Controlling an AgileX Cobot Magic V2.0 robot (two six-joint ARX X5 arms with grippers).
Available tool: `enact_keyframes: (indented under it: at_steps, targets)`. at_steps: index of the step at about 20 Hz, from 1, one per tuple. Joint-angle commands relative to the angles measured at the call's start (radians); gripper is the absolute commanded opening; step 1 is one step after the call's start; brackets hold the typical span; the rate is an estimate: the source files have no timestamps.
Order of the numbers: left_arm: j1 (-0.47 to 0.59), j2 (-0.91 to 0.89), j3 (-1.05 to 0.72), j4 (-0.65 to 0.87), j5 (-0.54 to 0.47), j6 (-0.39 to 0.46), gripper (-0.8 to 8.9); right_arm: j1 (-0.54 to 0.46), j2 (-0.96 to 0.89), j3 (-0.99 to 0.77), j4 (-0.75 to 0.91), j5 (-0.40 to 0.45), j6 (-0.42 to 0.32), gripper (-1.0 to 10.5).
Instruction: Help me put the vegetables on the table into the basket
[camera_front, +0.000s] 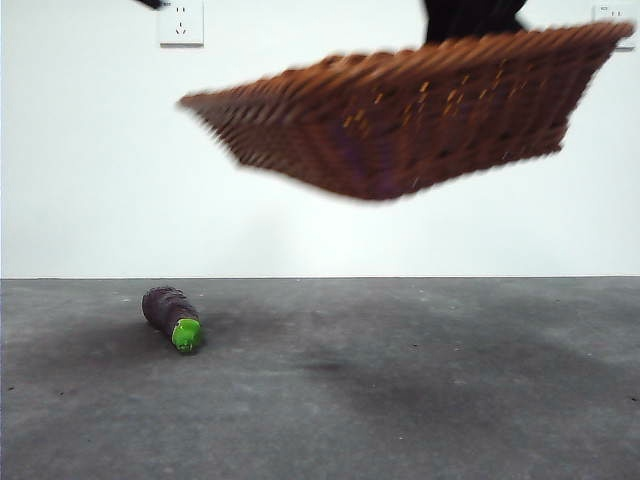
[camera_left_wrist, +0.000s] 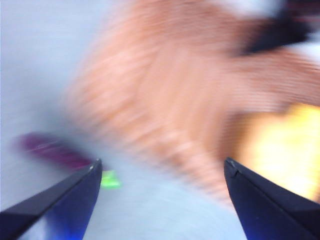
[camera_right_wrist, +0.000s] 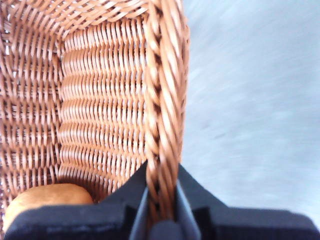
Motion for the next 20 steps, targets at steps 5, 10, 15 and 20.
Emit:
enact_keyframes:
  at_steps: [5,10,15,20]
  targets:
    - [0.151,0.153,0.0,0.099,-0.031,-0.156,4.08,-0.144,-0.218,0.001,0.007,-0.011,0.006,-0.1]
    - [0.179,0.396,0.032,0.175,-0.063,-0.224,4.09,-0.155,-0.311,0.0,-0.027,-0.011,-0.024,-0.1]
    - [0.211,0.642,0.204,0.077,-0.064,-0.276,4.09,-0.155,-0.349,0.0,-0.057,-0.011,-0.057,-0.1]
    - [0.227,0.788,0.28,-0.012,-0.076,-0.351,4.09,-0.155,-0.351,0.0,-0.07,-0.011,-0.08,-0.1]
